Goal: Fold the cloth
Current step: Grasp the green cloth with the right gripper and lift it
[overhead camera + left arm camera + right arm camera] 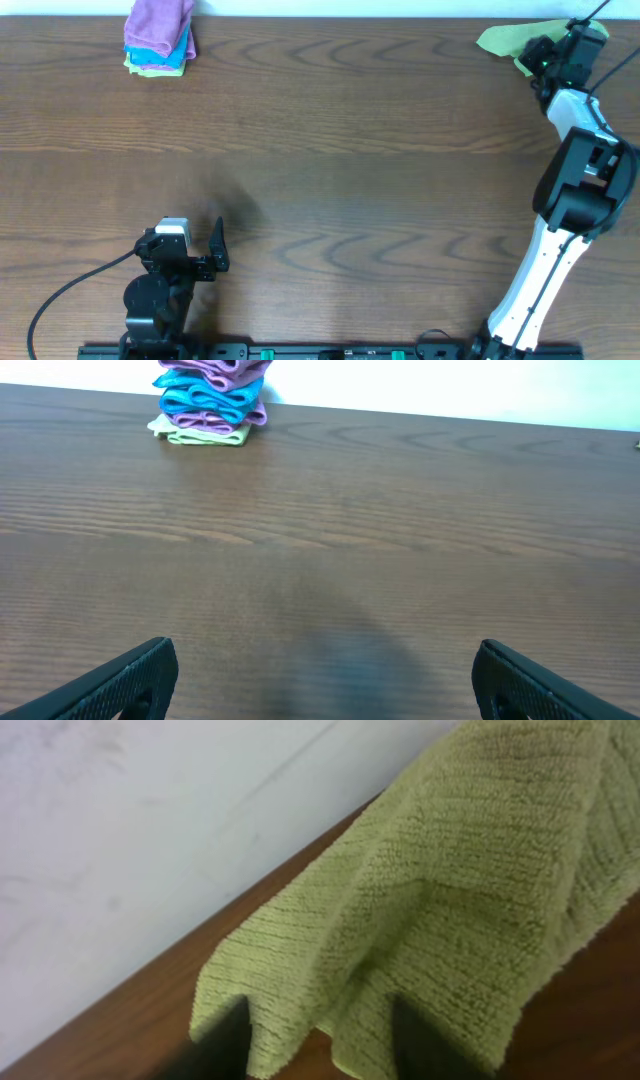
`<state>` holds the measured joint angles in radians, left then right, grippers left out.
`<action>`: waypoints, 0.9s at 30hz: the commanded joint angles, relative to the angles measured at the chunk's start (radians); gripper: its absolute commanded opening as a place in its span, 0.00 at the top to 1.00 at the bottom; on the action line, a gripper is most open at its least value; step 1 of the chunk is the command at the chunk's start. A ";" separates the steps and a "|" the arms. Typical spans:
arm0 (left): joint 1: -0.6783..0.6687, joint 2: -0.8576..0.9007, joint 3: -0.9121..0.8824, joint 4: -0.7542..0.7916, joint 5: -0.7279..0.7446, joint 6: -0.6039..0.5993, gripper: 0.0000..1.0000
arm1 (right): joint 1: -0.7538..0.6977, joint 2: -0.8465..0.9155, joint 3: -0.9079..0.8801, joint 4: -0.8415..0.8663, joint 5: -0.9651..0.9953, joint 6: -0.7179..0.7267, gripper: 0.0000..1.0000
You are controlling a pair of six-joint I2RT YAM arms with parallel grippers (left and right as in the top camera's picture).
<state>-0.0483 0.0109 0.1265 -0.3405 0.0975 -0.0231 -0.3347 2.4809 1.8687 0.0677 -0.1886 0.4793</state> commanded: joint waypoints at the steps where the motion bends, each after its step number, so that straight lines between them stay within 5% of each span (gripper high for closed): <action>1: 0.004 -0.005 -0.021 -0.010 -0.011 -0.002 0.05 | -0.012 0.018 0.016 -0.046 0.038 -0.005 0.53; 17: 0.004 -0.005 -0.021 -0.010 -0.011 -0.002 0.05 | -0.025 0.058 0.016 -0.022 0.080 -0.014 0.53; 23: 0.004 -0.005 -0.021 -0.010 -0.011 -0.002 0.05 | -0.025 0.074 0.016 -0.008 0.080 -0.001 0.98; 27: 0.004 -0.005 -0.021 -0.010 -0.011 -0.002 0.05 | -0.025 0.074 0.016 0.000 0.074 -0.001 0.99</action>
<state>-0.0483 0.0109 0.1265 -0.3405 0.0975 -0.0231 -0.3515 2.5298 1.8706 0.0650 -0.1146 0.4782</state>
